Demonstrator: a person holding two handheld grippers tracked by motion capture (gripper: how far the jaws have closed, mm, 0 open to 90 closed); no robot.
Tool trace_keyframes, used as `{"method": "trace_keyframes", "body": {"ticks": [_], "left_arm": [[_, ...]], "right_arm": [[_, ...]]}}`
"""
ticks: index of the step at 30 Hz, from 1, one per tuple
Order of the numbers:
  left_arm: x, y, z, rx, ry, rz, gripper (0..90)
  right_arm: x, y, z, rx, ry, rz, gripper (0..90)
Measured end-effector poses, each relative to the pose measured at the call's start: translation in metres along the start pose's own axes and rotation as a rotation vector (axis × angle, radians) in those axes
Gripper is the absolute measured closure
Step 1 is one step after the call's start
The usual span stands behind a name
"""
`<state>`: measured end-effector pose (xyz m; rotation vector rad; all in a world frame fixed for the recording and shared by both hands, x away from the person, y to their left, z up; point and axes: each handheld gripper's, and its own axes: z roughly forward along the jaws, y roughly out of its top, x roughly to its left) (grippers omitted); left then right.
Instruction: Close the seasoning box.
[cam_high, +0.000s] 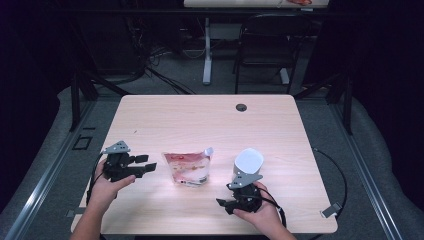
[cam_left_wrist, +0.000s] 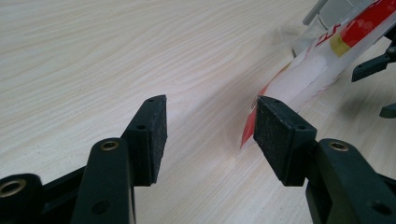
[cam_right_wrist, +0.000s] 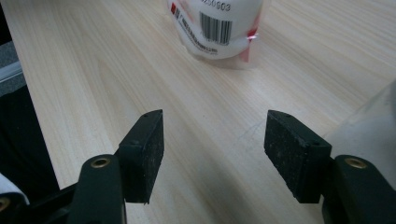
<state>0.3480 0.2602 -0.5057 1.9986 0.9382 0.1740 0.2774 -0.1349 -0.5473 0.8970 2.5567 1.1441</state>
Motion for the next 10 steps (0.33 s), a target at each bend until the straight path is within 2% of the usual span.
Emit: {"method": "trace_keyframes", "body": {"ticks": [5, 10], "left_arm": [[0.0007, -0.0003, 0.0003, 0.001, 0.009, -0.001, 44.0], [0.0019, -0.0011, 0.0016, 0.006, 0.014, -0.002, 43.2]], "right_arm": [[0.0054, -0.0017, 0.0049, 0.012, 0.006, -0.03, 37.8], [0.007, -0.0012, 0.0076, 0.008, 0.017, -0.03, 37.7]]}}
